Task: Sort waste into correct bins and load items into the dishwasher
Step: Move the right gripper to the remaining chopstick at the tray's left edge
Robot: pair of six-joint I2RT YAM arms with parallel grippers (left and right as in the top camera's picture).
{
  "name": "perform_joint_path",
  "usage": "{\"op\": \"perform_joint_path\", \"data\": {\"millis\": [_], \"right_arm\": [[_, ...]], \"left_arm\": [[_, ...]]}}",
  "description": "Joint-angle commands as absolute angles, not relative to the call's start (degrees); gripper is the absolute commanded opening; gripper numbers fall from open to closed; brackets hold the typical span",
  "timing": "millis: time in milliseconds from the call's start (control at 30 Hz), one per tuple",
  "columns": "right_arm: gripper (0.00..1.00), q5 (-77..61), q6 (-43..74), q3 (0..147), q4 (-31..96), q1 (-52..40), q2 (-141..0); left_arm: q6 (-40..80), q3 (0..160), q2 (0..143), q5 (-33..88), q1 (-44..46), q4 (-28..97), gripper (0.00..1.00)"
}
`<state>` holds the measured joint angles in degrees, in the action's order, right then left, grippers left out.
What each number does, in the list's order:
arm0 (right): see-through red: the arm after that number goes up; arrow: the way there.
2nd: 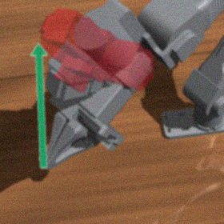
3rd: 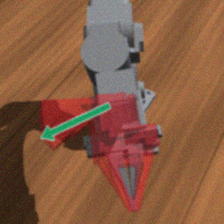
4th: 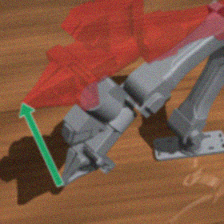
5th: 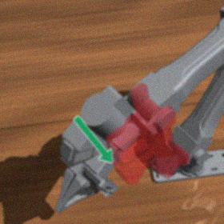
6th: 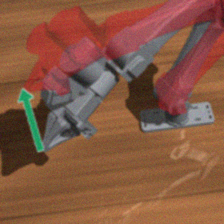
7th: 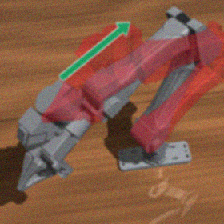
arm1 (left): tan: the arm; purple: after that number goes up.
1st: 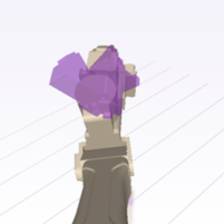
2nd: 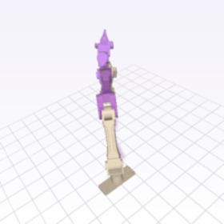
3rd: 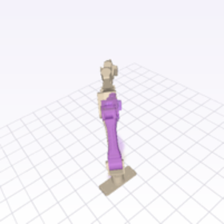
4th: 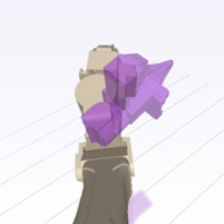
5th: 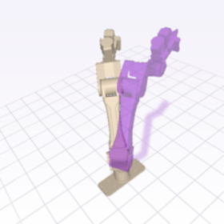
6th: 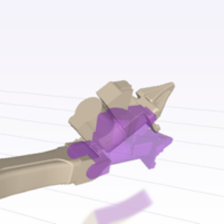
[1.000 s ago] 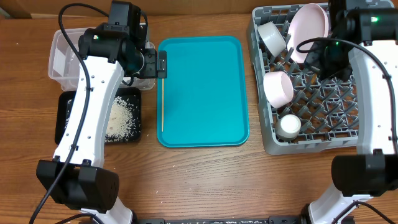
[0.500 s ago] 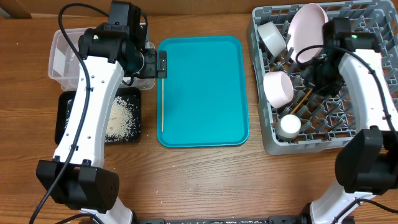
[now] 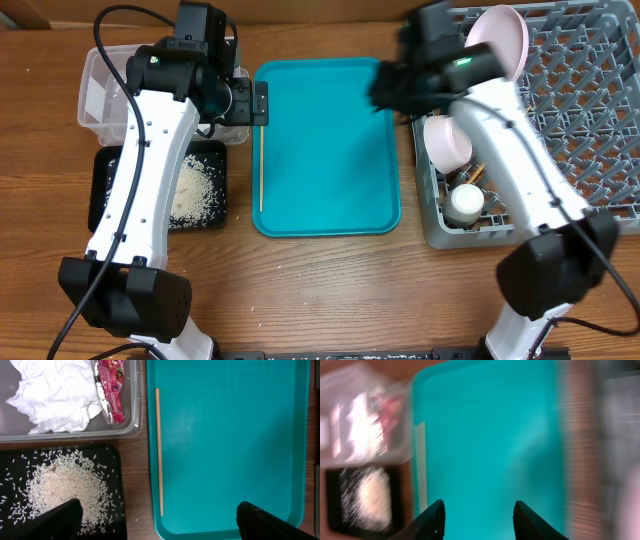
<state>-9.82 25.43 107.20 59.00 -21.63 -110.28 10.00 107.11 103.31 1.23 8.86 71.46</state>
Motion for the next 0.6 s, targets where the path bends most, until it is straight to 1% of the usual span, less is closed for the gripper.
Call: {"op": "perform_joint_path", "data": {"millis": [0, 400, 567], "right_arm": [[0.46, -9.10, 30.79, 107.18, 56.49, -25.39, -113.86], [0.47, -9.13, 31.59, 107.18, 52.47, -34.00, -120.73], [0.50, -9.13, 32.93, 107.18, 51.48, -35.22, -121.49]], "left_arm": [[10.33, 106.91, 103.83, 0.89, 8.67, 71.33, 1.00], [10.33, 106.91, 103.83, 0.89, 8.64, 71.33, 1.00], [10.52, 106.91, 103.83, 3.05, 8.64, 71.33, 1.00]]}}
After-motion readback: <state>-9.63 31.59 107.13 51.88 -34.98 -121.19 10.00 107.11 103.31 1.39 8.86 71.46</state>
